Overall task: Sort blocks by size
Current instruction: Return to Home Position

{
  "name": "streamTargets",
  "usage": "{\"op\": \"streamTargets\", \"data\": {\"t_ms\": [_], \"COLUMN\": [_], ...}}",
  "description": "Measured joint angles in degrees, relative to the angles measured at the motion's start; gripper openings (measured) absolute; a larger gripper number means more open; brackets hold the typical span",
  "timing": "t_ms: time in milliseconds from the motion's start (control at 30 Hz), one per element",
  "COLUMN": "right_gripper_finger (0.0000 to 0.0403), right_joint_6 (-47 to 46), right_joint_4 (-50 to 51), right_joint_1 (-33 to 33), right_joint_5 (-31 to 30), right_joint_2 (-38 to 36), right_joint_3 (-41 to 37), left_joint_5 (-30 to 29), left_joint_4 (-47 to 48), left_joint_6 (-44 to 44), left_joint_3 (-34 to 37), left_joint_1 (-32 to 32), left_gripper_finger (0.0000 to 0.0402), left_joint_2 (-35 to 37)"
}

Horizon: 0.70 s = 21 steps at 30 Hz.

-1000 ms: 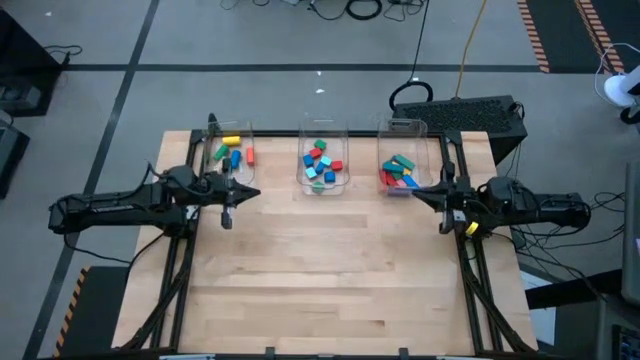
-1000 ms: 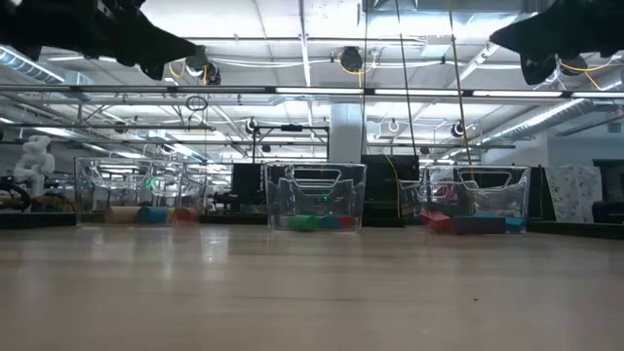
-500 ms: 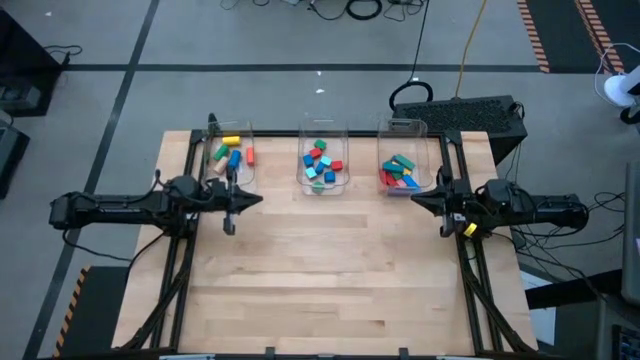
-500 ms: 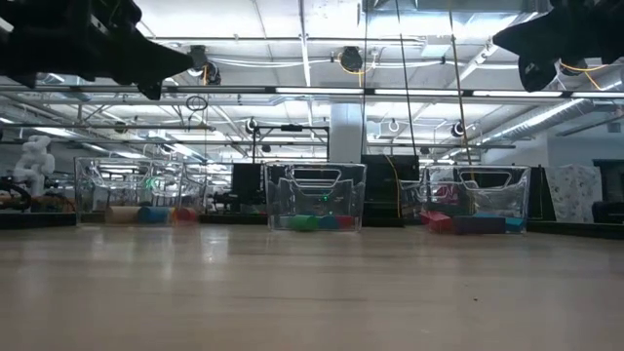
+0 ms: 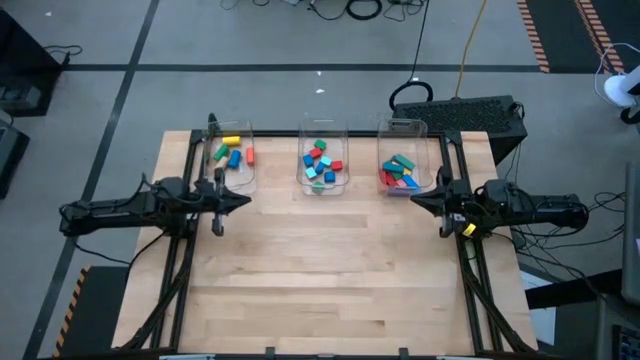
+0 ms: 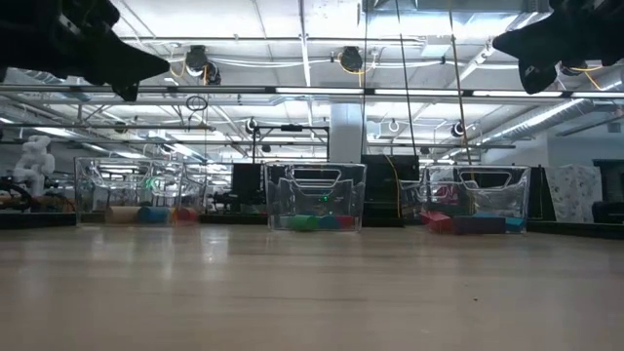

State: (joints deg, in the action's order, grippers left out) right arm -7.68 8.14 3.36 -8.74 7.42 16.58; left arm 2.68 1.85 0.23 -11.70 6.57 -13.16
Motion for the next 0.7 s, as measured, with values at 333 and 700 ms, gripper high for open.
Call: {"op": "streamTargets", "data": {"t_ms": [333, 700], "right_gripper_finger": [0.0000, 0.0000], "right_joint_6": [0.84, 1.01], "right_joint_4": [-0.14, 1.11], "right_joint_1": [0.00, 0.00], "right_joint_5": [-0.67, -1.86], "right_joint_2": [-0.29, -4.14], "right_joint_3": [0.00, 0.00], "left_joint_5": [-4.84, -6.17], "left_joint_4": [-4.97, -5.73], "left_joint_6": [-0.54, -2.99], "left_joint_3": [6.50, 9.09], "left_joint_1": [-0.06, -3.20], "left_gripper_finger": [0.0012, 0.0012], "left_joint_2": [4.84, 4.87]}}
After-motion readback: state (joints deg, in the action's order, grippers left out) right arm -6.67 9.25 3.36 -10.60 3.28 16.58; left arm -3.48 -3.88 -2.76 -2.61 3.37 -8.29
